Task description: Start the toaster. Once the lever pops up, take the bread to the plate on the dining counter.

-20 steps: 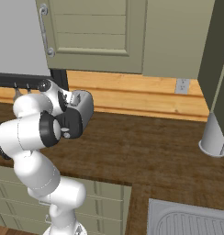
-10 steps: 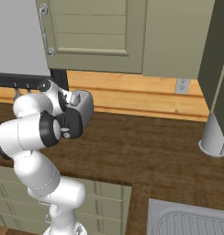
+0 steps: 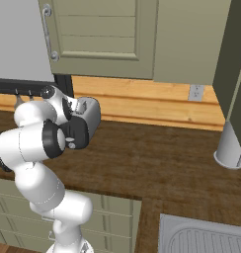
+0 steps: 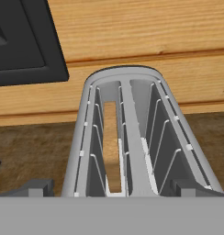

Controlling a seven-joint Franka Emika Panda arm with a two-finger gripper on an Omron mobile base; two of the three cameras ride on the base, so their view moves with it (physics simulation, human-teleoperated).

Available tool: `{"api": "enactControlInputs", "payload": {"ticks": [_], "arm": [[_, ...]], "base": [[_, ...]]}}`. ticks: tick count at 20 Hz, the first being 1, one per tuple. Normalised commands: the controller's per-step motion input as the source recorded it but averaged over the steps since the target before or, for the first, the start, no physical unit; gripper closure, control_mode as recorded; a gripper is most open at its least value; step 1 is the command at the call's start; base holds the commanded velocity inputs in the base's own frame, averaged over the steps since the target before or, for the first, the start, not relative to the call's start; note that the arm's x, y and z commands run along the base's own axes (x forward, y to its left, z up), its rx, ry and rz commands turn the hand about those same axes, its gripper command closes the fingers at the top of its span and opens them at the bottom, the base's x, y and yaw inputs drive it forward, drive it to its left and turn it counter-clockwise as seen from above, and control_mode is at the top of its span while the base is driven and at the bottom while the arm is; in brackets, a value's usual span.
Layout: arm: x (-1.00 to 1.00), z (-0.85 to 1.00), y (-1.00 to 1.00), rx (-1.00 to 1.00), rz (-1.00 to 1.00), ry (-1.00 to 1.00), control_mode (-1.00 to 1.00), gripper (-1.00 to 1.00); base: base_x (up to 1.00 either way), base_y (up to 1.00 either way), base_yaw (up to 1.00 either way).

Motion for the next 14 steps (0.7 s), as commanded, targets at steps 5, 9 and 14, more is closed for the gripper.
{"api": "enactControlInputs", "payload": {"ticks": [5,9,14], "arm": [[0.0,0.0,0.0,0.0,0.0,0.0,-1.0,-1.0],[0.0,0.0,0.0,0.0,0.0,0.0,-1.0,-1.0],[0.0,0.0,0.0,0.0,0.0,0.0,-1.0,-1.0]], "base": [[0.0,0.0,0.0],[0.0,0.0,0.0],[0.0,0.0,0.0]]}}
